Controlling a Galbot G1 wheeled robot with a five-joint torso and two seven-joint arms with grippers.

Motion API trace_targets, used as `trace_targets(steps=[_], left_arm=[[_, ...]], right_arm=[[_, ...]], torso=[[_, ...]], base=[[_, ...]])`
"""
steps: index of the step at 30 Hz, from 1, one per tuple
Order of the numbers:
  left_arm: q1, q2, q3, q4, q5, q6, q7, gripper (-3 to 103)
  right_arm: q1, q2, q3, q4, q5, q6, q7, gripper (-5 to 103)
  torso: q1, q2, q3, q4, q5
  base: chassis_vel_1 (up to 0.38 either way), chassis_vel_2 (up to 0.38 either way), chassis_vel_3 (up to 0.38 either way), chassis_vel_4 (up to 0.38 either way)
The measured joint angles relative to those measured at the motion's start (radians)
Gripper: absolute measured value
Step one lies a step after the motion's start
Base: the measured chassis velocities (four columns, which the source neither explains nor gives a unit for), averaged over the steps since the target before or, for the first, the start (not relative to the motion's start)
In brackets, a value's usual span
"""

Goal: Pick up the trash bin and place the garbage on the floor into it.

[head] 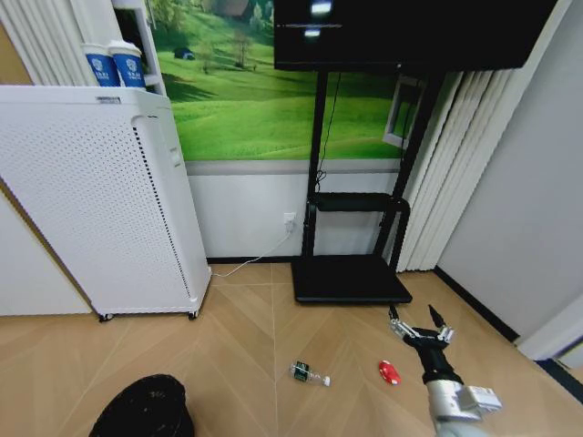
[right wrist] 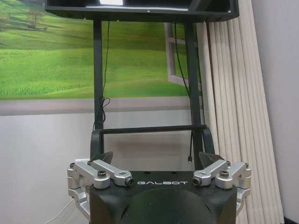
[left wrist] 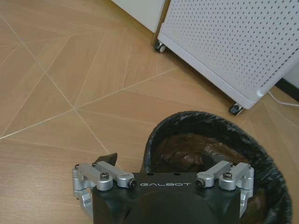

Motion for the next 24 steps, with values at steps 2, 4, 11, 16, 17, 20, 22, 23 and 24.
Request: trace_targets(steps=[2, 4, 11, 16, 17, 20, 22, 23, 24], left_arm=[[-0.027, 0.005, 0.009, 0.043, 0.026, 0.0, 0.017, 100], [-0.085, 0.01, 0.024, 0.124, 0.062, 0.009, 0.034, 97], [-0.202, 0.009, 0.052, 0.254, 0.141, 0.017, 0.066, 95], [-0.216, 0.014, 0.061, 0.26, 0.176, -0.01, 0.108, 74], [-0.215, 0.017, 0.06, 0.261, 0.183, -0.015, 0.116, 68], [-0.208, 0.021, 0.057, 0.259, 0.202, -0.027, 0.14, 57], [-0.202, 0.022, 0.057, 0.254, 0.211, -0.032, 0.153, 52], [-0.201, 0.023, 0.057, 0.253, 0.217, -0.036, 0.157, 46], [-0.202, 0.022, 0.057, 0.253, 0.218, -0.038, 0.156, 41]], right_arm=[[0.0, -0.001, 0.0, -0.003, 0.001, 0.001, 0.0, 100], [0.0, -0.001, -0.004, -0.004, 0.001, 0.001, -0.001, 100], [-0.016, 0.004, -0.015, 0.006, -0.006, 0.001, -0.003, 100], [-0.041, 0.005, -0.011, 0.015, -0.012, 0.01, -0.006, 100], [-0.042, 0.006, -0.011, 0.016, -0.013, 0.011, -0.006, 100], [-0.044, 0.008, -0.012, 0.018, -0.016, 0.012, -0.006, 100], [-0.044, 0.01, -0.014, 0.02, -0.018, 0.012, -0.006, 100], [-0.043, 0.011, -0.016, 0.02, -0.02, 0.012, -0.006, 100], [-0.043, 0.012, -0.017, 0.02, -0.021, 0.012, -0.006, 100]], torso=[[0.0, 0.0, 0.0, 0.0, 0.0], [0.0, 0.001, 0.0, 0.0, -0.0002], [0.0, 0.001, 0.001, 0.0, -0.0002], [0.0, 0.001, 0.001, 0.0, 0.0001], [0.0, 0.001, 0.001, 0.0, 0.0], [0.0, 0.002, 0.001, 0.0, 0.0], [0.0, 0.002, 0.001, 0.0001, 0.0], [0.0, 0.002, 0.001, 0.0001, 0.0001], [0.0, 0.002, 0.001, 0.0001, 0.0001]], base=[[0.0, 0.0, 0.0, 0.0], [0.0, 0.0, 0.0, 0.0], [0.0, 0.0, 0.0, 0.0], [0.0, 0.0, 0.0, 0.0], [0.0, 0.0, 0.0, 0.0], [0.0, 0.0, 0.0, 0.0], [0.0, 0.0, 0.0, 0.0], [0.0, 0.0, 0.0, 0.0], [0.0, 0.0, 0.0, 0.0]])
